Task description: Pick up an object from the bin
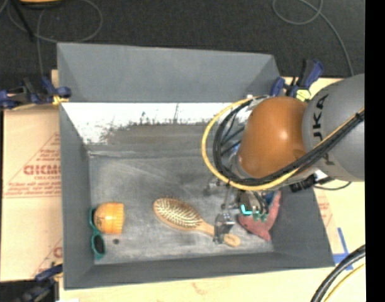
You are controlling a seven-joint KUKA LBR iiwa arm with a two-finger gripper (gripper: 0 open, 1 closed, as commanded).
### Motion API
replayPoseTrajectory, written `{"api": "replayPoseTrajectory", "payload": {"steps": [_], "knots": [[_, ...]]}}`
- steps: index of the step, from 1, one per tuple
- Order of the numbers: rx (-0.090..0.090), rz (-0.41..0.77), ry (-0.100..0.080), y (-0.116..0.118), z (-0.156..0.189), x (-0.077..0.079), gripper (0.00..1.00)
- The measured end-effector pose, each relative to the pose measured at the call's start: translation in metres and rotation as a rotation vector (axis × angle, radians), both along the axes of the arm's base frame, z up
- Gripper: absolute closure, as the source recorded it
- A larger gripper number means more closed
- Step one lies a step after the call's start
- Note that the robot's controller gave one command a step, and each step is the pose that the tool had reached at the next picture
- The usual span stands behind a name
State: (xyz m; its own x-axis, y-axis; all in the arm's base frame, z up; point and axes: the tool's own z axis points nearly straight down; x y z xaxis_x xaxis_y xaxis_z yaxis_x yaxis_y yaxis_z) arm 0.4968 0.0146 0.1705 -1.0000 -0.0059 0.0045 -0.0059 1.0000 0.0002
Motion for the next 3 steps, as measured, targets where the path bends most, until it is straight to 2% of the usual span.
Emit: {"api": "replayPoseTrajectory", "payload": {"steps": [1,2,3], "knots": [[0.000,0.000,-0.007,0.000,0.003,0.002,0.00],[0.001,-0.041,-0.033,0.013,-0.092,0.012,1.00],[0.001,-0.042,-0.033,0.013,-0.092,0.012,1.00]]}}
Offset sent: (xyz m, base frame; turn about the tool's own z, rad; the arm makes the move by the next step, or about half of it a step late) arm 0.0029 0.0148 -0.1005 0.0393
